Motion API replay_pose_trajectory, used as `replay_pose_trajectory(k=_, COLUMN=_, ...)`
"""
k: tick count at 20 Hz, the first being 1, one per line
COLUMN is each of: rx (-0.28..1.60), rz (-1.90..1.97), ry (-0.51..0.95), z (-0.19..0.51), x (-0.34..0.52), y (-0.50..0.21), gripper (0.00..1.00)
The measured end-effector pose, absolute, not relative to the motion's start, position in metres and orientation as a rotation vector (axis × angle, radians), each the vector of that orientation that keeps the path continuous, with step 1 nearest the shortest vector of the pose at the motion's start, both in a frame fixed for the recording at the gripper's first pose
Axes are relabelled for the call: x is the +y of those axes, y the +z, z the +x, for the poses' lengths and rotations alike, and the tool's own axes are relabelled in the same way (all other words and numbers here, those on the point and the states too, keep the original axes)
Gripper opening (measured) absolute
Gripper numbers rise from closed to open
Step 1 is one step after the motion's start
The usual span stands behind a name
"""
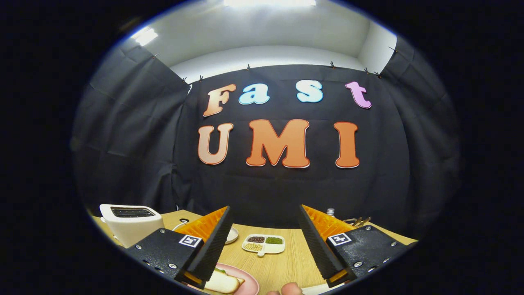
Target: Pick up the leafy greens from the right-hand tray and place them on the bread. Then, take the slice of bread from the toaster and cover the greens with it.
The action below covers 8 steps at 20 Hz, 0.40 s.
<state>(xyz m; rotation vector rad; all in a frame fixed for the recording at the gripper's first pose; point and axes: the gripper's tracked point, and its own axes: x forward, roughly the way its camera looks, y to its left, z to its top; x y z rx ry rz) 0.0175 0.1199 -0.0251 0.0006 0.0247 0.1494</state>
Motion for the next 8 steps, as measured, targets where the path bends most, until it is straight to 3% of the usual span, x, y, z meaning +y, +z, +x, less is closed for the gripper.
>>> replay_pose_trajectory(k=8, rx=-0.014, rz=-0.013, ry=0.184, z=0.016, x=0.135, y=-0.023, gripper=0.96)
